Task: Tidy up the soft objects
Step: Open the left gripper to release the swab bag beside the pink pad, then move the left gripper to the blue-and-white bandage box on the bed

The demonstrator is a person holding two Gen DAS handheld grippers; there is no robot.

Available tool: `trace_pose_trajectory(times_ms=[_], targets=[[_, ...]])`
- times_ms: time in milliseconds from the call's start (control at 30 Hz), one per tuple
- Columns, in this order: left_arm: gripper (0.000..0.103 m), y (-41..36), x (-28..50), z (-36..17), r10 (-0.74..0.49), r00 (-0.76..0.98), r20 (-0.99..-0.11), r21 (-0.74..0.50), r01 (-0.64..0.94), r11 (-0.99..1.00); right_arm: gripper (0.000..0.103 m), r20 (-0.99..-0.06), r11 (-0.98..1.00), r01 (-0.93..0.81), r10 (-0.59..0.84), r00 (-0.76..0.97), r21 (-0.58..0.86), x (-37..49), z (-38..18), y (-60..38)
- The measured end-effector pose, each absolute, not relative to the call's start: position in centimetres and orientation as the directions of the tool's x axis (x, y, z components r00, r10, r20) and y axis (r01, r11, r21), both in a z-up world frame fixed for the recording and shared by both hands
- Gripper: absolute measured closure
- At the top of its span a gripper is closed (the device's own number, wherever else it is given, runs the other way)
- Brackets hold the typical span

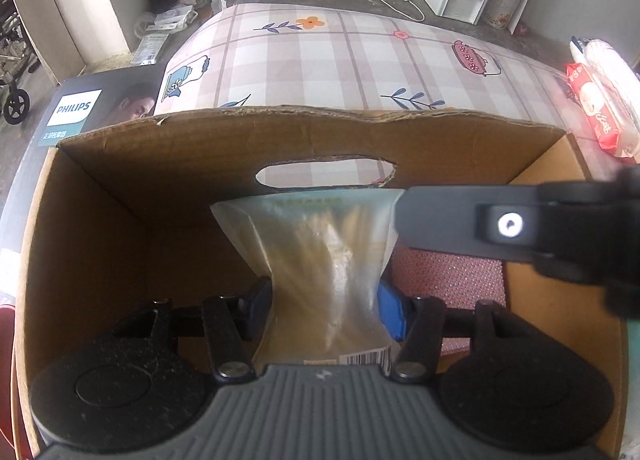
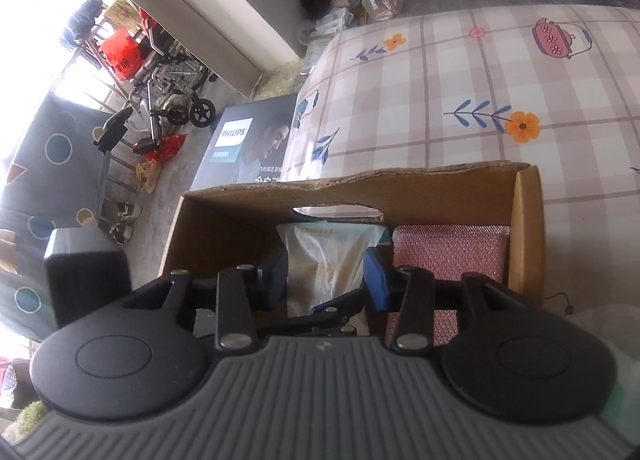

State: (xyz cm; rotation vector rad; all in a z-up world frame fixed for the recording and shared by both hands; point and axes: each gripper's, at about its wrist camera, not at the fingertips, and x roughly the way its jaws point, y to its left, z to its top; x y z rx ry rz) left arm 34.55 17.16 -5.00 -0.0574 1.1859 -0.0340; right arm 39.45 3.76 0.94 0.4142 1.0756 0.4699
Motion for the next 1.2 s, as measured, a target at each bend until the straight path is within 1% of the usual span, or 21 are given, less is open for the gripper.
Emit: trace_pose_trajectory(times_ms=[67, 100, 333, 467, 633, 767, 867, 1033, 1133, 1200], targets=[[0.031, 17.2, 34.4, -4.7, -0.051, 0.388, -0.92, -0.061, -0.014, 0.998, 0.06, -0.722, 0.823, -0.156, 0.557, 0.41, 0.546, 38.9, 1.6, 2.9], [0.029, 17.2, 34.2, -4.5, -0.043, 0.401, -0.915, -0.056, -0.023, 0.998, 0.06, -0.716, 0.821, -0.15, 0.558, 0.42, 0.551, 38.5, 1.8, 2.3], [0.026, 17.0, 31.6, -1.1, -0.046, 0.467, -0.883, -0.073, -0.041, 0.996, 0.058, -0.659, 0.786, -0.13, 0.585, 0.473, 0.604, 34.9, 3.4, -1.6], [0.023, 16.2, 29.4, 2.0, -0.046, 0.524, -0.851, -0.071, -0.028, 0.997, 0.057, -0.619, 0.767, -0.14, 0.599, 0.508, 0.627, 32.1, 4.8, -4.4], [0.022, 13.7, 26.7, 5.7, -0.082, 0.58, -0.811, -0.084, 0.023, 0.996, 0.056, -0.577, 0.759, -0.141, 0.588, 0.567, 0.635, 28.2, 6.8, -9.7], [0.022, 9.7, 25.3, 7.7, -0.136, 0.597, -0.791, -0.084, 0.114, 0.99, 0.054, -0.553, 0.768, -0.108, 0.543, 0.632, 0.631, 25.4, 8.1, -15.7], [0.022, 5.5, 25.0, 8.4, -0.198, 0.587, -0.785, -0.096, 0.2, 0.975, 0.053, -0.556, 0.788, -0.046, 0.474, 0.683, 0.614, 23.8, 8.4, -20.6], [0.022, -2.5, 25.4, 8.0, -0.325, 0.526, -0.786, -0.152, 0.345, 0.926, 0.051, -0.595, 0.794, 0.096, 0.362, 0.718, 0.6, 22.6, 7.2, -29.3], [0.023, -7.2, 26.1, 7.0, -0.382, 0.478, -0.791, -0.187, 0.406, 0.895, 0.049, -0.633, 0.784, 0.171, 0.33, 0.701, 0.597, 22.7, 5.3, -33.7], [0.026, -10.2, 26.7, 6.2, -0.412, 0.439, -0.799, -0.208, 0.441, 0.873, 0.048, -0.653, 0.771, 0.213, 0.319, 0.687, 0.6, 23.0, 4.0, -36.0]])
